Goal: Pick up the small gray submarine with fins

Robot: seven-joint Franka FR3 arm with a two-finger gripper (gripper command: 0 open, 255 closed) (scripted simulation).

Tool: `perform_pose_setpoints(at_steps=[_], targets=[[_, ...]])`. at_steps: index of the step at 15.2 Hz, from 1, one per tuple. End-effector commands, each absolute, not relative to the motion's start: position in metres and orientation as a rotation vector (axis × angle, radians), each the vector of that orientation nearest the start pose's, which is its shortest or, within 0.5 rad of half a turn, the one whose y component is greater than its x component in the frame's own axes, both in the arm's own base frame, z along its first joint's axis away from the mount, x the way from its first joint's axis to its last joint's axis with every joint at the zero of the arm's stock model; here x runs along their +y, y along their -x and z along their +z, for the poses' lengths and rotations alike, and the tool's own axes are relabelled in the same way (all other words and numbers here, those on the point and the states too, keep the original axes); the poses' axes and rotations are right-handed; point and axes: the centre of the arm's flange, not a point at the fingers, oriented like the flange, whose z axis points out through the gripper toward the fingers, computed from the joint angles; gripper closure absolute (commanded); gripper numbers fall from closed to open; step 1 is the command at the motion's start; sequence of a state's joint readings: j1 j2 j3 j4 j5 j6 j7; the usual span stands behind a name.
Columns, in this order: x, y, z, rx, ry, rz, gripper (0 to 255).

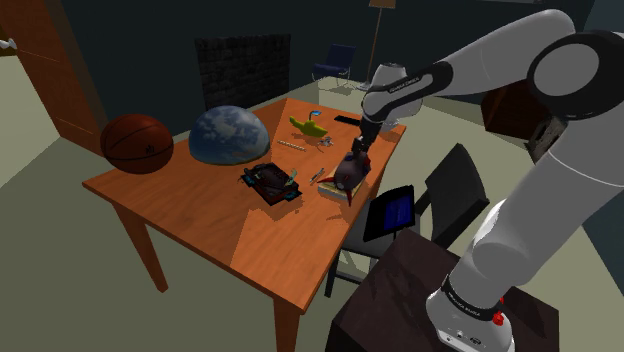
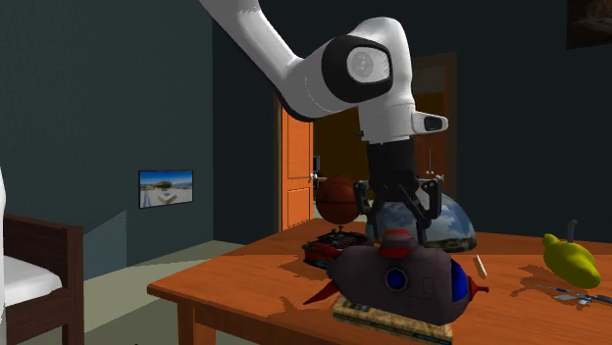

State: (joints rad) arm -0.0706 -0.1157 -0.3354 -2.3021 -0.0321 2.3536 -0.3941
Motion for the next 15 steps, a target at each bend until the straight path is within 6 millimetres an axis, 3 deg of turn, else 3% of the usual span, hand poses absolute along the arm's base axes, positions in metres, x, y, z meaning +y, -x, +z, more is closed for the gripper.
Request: perform_pose_setpoints(at_steps=[1, 13, 15], targets=[[-0.205, -0.470, 0.418, -0.012, 3.183, -0.248, 255], [-0.205, -0.470, 0.481, -0.012, 3.183, -0.248, 255], [-0.205, -0.470, 0.482, -0.012, 3.183, -0.248, 255]])
